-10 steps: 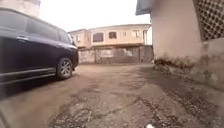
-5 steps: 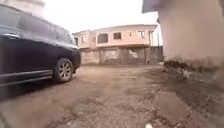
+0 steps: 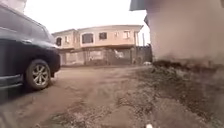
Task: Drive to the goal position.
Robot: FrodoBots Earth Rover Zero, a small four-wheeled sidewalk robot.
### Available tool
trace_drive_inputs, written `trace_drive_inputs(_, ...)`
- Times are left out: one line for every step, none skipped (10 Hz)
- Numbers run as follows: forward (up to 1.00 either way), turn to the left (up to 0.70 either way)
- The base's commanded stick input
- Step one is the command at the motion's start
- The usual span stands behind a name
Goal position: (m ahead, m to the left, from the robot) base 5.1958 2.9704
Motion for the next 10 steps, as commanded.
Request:
trace_drive_inputs(1.0,0.12)
trace_drive_inputs(1.0,0.12)
trace_drive_inputs(1.0,0.12)
trace_drive_inputs(1.0,0.12)
trace_drive_inputs(1.0,0.12)
trace_drive_inputs(1.0,0.1)
trace_drive_inputs(1.0,-0.25)
trace_drive_inputs(1.0,-0.02)
trace_drive_inputs(1.0,0.02)
trace_drive_inputs(1.0,-0.21)
